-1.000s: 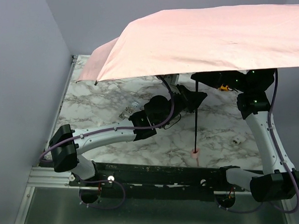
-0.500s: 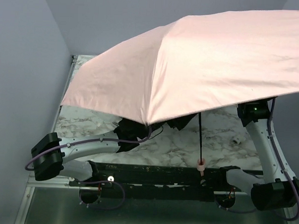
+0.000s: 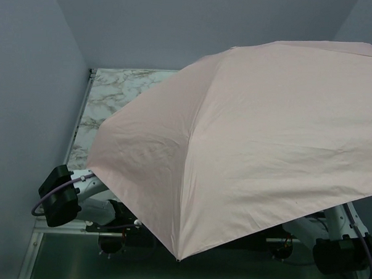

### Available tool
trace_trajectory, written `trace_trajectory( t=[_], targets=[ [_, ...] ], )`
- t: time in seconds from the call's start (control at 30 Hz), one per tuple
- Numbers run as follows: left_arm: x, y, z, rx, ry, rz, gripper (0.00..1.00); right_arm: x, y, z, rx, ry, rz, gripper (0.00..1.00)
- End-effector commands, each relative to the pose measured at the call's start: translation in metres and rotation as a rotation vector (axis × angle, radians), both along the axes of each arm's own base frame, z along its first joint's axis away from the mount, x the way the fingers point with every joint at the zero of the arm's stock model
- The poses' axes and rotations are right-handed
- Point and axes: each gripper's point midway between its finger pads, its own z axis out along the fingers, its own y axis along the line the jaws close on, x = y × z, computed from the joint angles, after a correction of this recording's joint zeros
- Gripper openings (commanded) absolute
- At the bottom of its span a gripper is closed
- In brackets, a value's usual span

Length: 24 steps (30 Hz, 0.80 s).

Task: Put away the umbrella

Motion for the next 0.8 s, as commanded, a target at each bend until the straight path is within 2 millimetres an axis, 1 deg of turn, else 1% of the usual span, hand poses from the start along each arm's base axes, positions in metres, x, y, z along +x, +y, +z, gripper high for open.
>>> trace_trajectory(
  t=[0.0, 0.2, 0.23, 0.37, 0.4, 0.47, 0.5, 0.57, 0.6, 0.63, 0.67, 0.7, 0.73, 0.77],
  targets=[
    [-0.006, -0.013, 0.019, -0.050, -0.022, -0.087, 0.76, -0.016, -0.001, 0.004, -0.012, -0.105, 0.041, 0.01],
    [0.000, -0.039, 0.019, -0.031, 0.005, -0.151, 0.62, -0.015, -0.001, 0.000, -0.019, -0.104, 0.041, 0.01],
    [0.002, -0.044, 0.017, -0.018, 0.013, -0.158, 0.61, -0.014, -0.001, -0.001, -0.022, -0.107, 0.041, 0.01],
    [0.007, -0.055, 0.012, 0.020, 0.033, -0.163, 0.50, -0.011, -0.001, -0.002, -0.033, -0.107, 0.034, 0.01],
    [0.008, -0.056, 0.011, 0.028, 0.036, -0.161, 0.42, -0.011, -0.001, -0.003, -0.035, -0.107, 0.033, 0.01],
    [0.010, -0.058, 0.010, 0.042, 0.035, -0.152, 0.13, -0.010, -0.001, -0.003, -0.036, -0.107, 0.030, 0.01],
    [0.011, -0.059, 0.010, 0.049, 0.041, -0.146, 0.01, -0.009, -0.001, -0.003, -0.037, -0.113, 0.026, 0.01],
    [0.015, -0.057, 0.009, 0.060, 0.048, -0.121, 0.00, -0.005, -0.001, -0.003, -0.045, -0.123, 0.008, 0.01],
    [0.018, -0.056, 0.008, 0.072, 0.067, -0.101, 0.00, 0.000, -0.001, -0.005, -0.056, -0.117, -0.019, 0.03],
    [0.025, -0.055, 0.005, 0.091, 0.099, -0.063, 0.00, 0.007, -0.001, -0.006, -0.072, -0.117, -0.056, 0.15],
    [0.034, -0.053, 0.000, 0.127, 0.155, -0.007, 0.00, 0.015, -0.003, -0.010, -0.101, -0.118, -0.107, 0.32],
    [0.044, -0.051, -0.004, 0.160, 0.210, 0.066, 0.00, 0.022, -0.004, -0.011, -0.122, -0.129, -0.140, 0.40],
    [0.048, -0.049, -0.005, 0.186, 0.237, 0.112, 0.00, 0.028, -0.005, -0.010, -0.138, -0.139, -0.165, 0.47],
    [0.052, -0.047, -0.003, 0.186, 0.248, 0.147, 0.00, 0.033, -0.005, -0.011, -0.150, -0.136, -0.175, 0.51]
  ],
)
